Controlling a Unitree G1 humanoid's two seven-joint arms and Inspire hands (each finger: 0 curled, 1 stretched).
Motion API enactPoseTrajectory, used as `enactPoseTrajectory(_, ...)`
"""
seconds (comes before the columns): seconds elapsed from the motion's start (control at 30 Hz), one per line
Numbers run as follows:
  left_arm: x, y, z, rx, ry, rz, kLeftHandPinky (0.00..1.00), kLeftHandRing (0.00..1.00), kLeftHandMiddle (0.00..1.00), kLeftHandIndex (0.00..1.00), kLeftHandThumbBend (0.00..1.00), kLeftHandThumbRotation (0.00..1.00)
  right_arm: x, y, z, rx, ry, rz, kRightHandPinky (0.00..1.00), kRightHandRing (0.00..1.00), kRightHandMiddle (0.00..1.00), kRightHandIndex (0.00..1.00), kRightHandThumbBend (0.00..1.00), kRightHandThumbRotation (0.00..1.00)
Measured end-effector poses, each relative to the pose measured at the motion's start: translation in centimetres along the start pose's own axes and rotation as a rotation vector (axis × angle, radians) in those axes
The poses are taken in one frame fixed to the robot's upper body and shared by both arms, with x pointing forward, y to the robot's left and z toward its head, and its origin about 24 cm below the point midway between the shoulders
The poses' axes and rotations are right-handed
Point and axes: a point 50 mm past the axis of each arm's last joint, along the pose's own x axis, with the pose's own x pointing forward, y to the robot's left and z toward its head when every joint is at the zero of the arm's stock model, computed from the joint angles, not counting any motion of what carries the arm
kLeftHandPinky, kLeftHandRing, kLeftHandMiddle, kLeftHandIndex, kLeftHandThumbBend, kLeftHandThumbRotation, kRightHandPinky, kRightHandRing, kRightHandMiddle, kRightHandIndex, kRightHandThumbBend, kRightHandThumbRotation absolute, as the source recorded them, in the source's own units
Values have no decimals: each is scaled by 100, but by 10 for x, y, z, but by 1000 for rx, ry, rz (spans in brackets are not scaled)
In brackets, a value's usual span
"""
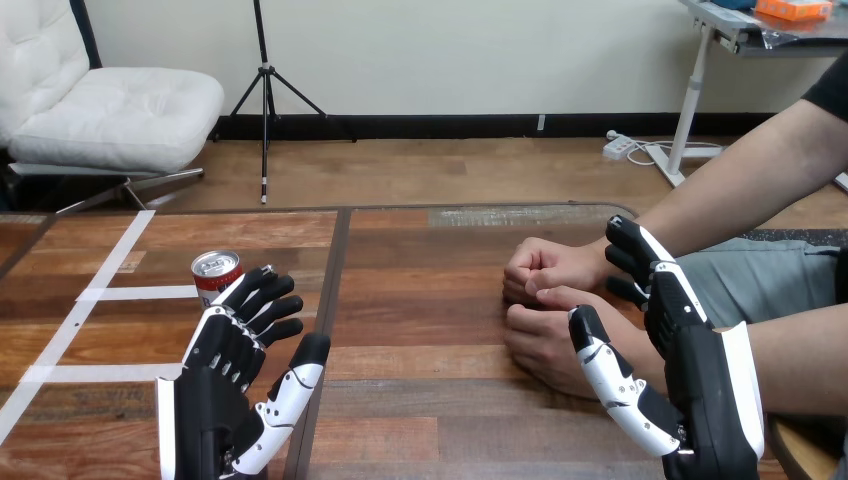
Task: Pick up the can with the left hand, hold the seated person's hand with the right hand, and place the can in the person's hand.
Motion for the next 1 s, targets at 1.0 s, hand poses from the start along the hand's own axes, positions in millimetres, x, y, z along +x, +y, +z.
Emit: enactPoseTrajectory(1.0,9,16,11,163,-125,122,74,79,80,82,67,33,1,0,0,-8,-2,2,83,89,90,88,46,44)
